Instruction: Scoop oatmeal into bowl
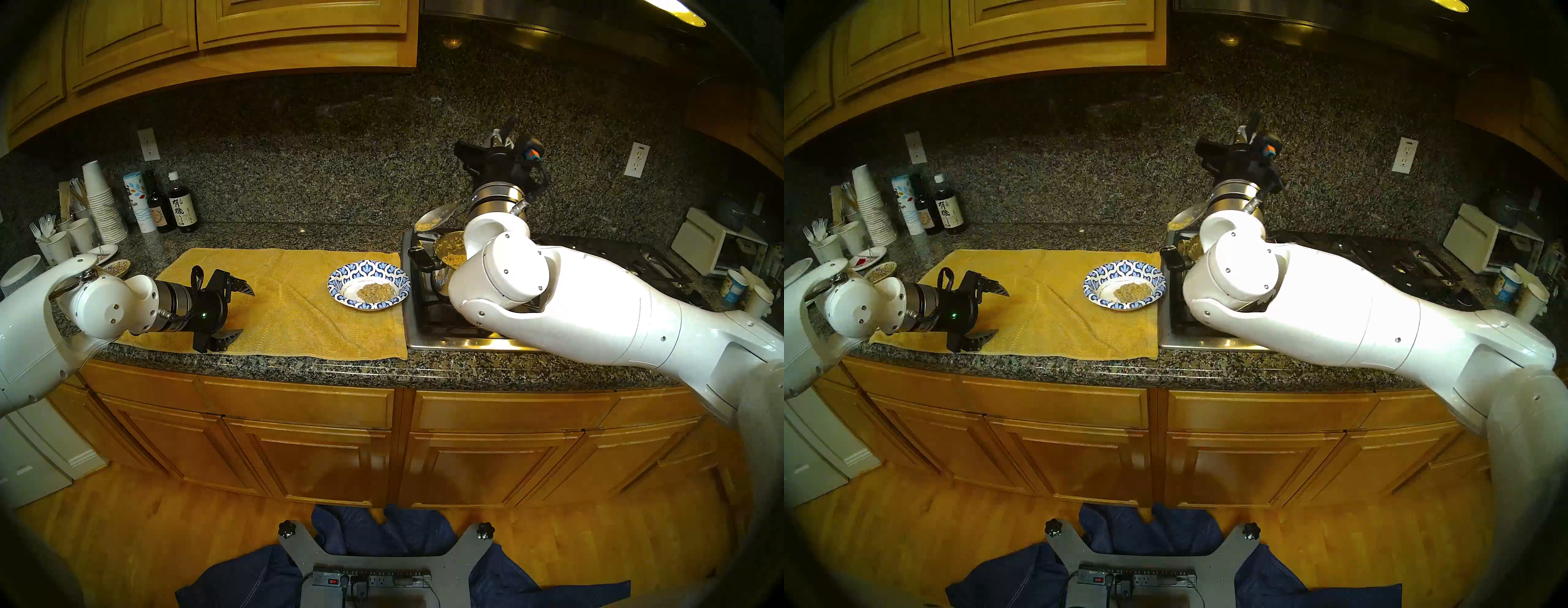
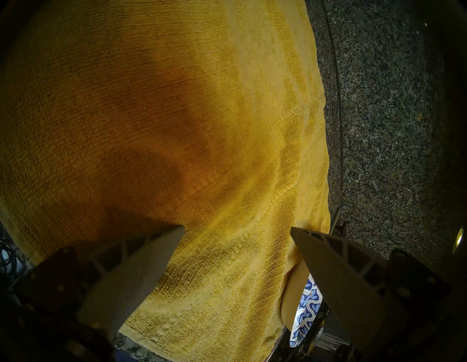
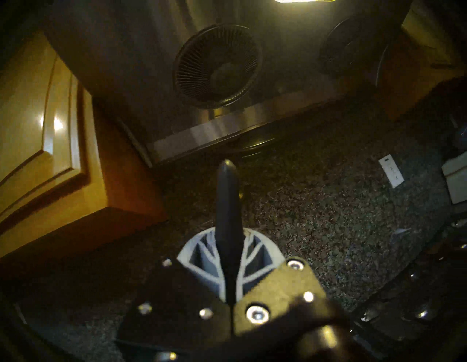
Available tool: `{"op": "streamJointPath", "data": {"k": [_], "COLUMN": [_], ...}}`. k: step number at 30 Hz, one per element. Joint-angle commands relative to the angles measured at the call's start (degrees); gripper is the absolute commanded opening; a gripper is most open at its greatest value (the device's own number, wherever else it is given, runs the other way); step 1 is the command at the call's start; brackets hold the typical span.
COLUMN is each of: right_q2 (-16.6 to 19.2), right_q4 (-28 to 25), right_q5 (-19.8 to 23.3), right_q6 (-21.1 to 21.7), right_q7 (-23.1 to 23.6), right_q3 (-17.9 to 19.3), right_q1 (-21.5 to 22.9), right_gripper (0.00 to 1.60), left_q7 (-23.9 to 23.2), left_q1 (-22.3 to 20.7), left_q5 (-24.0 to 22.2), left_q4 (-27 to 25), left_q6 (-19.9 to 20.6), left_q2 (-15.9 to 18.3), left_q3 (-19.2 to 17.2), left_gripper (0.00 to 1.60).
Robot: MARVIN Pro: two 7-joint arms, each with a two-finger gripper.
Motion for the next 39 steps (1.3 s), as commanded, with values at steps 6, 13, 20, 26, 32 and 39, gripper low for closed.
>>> {"op": "streamJointPath", "data": {"k": [6, 13, 20, 26, 32, 39], "right_q2": [9.94, 14.23, 16.1, 15.8, 13.91, 10.55], "right_q4": [-2.45, -6.85, -8.5, -7.87, -7.66, -6.91], "right_q5": [-0.54, 0.24, -1.33, -3.33, -3.31, -3.36], "right_q6": [1.06, 5.52, 9.27, 9.81, 9.95, 10.57], "right_q7": [-5.89, -5.21, -4.81, -5.16, -5.17, -3.57], "right_q3": [4.83, 3.68, 0.72, -0.56, -0.85, -1.6], "right_q1": [-1.33, -2.87, -3.13, -2.97, -2.44, -1.94], "right_gripper": [0.0, 0.0, 0.0, 0.0, 0.0, 0.0], "left_q7": [-0.02, 0.01, 0.04, 0.05, 0.04, 0.03], "left_q1": [-0.11, -0.13, -0.17, -0.17, -0.16, -0.15], "left_q5": [0.05, 0.05, 0.05, 0.05, 0.05, 0.05], "left_q4": [0.1, 0.12, 0.14, 0.14, 0.14, 0.13], "left_q6": [-0.02, -0.01, 0.01, 0.01, 0.01, 0.0], "left_q2": [-0.07, -0.1, -0.13, -0.13, -0.13, -0.12], "left_q3": [-0.09, -0.1, -0.09, -0.09, -0.09, -0.09], "left_gripper": [1.6, 1.6, 1.6, 1.6, 1.6, 1.6]}}
